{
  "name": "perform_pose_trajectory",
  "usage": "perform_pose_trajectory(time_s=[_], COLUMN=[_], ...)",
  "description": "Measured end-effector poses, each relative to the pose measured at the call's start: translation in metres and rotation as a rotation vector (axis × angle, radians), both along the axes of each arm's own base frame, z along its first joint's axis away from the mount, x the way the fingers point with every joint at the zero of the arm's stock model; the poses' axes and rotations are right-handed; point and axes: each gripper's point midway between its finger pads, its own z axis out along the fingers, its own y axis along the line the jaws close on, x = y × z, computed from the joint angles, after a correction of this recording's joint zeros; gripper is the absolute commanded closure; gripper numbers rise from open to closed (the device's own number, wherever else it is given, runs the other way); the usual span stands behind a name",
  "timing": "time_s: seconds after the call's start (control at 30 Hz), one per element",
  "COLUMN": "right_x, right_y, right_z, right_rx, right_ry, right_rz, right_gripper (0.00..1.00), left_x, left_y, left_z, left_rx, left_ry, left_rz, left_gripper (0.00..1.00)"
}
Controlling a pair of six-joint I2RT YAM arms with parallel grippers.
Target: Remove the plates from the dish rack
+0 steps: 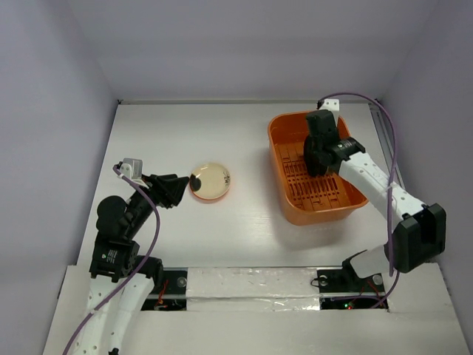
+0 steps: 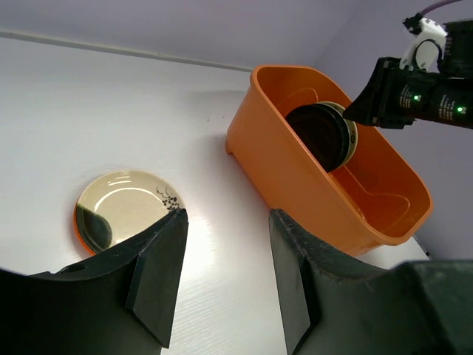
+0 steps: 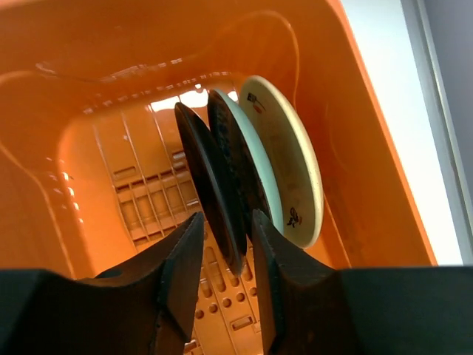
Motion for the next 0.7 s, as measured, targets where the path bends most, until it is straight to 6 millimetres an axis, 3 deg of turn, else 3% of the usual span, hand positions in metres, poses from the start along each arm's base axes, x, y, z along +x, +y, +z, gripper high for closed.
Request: perform_pose_trajectory(time_s=[0.37, 0.5, 0.7], right_x=[0.009, 0.009, 0.008], right_y=[-0.001, -0.003, -0.006], right_z=[-0.043, -0.058, -0.058], right_rx=[-0.059, -0.084, -0.103], right_ry=[0.116, 0.159, 0.177], right_rz=[-0.002, -0.006, -0.007], right_gripper=[0.62, 0.68, 0.77], left_x=[0.0, 0.0, 0.0], left_y=[0.0, 0.0, 0.0], left_z=[0.0, 0.0, 0.0], left_rx=[-0.002, -0.002, -0.002], left_ry=[0.001, 0.001, 0.001], left_rz=[0.0, 0.0, 0.0], left_gripper=[0.55, 0.55, 0.55])
